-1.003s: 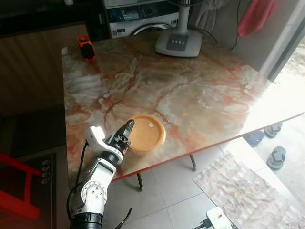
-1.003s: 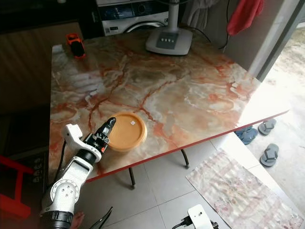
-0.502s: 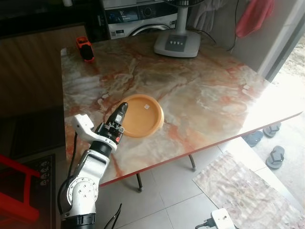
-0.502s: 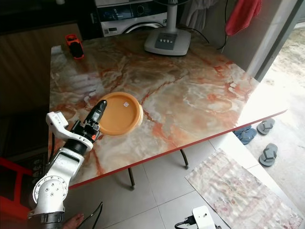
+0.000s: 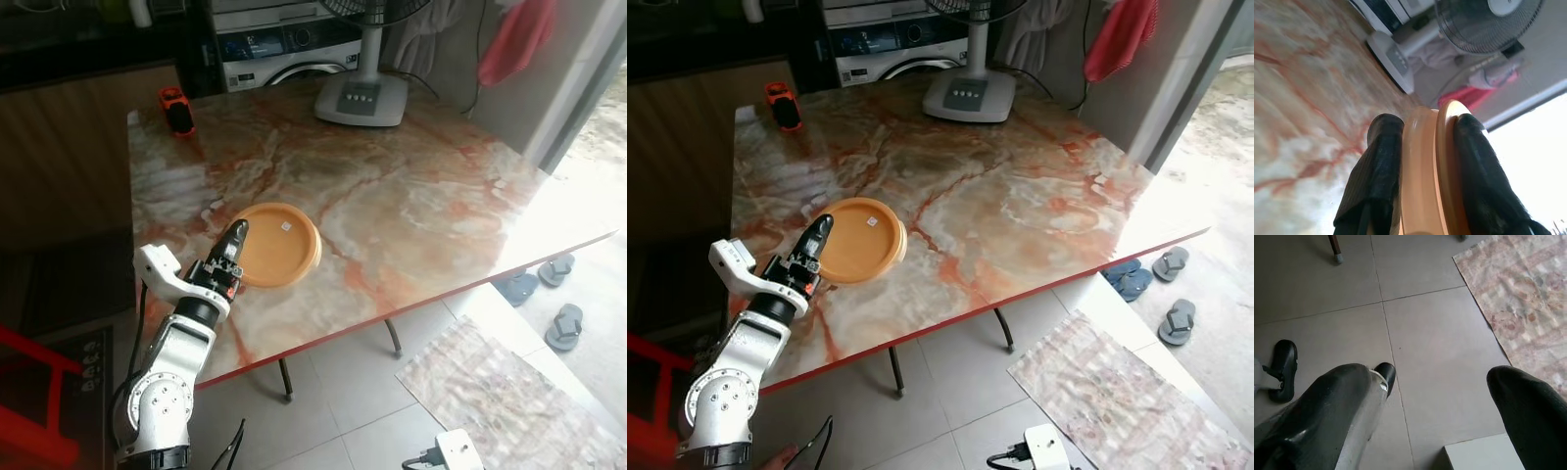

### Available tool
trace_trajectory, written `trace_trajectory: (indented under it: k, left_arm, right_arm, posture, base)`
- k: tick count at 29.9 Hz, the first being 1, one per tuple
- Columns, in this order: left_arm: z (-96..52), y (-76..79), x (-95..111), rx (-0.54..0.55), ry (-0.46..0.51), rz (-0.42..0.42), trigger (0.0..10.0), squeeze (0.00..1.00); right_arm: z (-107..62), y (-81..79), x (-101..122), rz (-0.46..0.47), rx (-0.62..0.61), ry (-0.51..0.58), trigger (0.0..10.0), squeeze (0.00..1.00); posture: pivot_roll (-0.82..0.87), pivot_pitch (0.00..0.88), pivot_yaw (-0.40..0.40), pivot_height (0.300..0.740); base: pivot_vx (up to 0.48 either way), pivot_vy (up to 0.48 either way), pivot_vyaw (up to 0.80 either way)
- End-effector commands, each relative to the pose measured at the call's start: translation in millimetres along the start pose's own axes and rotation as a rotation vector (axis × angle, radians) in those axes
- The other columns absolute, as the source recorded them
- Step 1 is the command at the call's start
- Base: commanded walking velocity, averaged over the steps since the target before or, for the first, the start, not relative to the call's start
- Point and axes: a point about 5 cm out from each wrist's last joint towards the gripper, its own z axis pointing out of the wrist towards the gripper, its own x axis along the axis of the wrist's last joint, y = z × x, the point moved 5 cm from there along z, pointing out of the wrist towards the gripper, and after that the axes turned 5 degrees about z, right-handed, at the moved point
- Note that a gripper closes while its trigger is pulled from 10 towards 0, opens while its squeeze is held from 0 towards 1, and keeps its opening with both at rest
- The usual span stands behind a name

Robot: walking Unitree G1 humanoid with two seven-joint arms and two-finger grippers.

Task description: Restocking fridge

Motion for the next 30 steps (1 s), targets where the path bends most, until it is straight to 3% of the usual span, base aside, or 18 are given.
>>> trace_trajectory:
  k: [1,30]
  left_arm:
    - [-0.5,10.4,-5.8,-0.019,-0.002,-0.032,10.0,0.0]
    - [3.9,18.2,-16.6,-0.045,-0.052,-0.023,10.0,0.0]
  right_arm:
    - [-1.1,1.3,-6.3,0.017,-0.009,-0.016,10.0,0.0]
    - [0.3,-0.9,-0.8,-0.026,0.014,-0.018,10.0,0.0]
  posture:
    - [0.01,0.022,0.007,0.74]
    - [0.01,0.054,0.008,0.74]
  base:
    - [0.0,0.0,-0.8]
    - [0.0,0.0,-0.8]
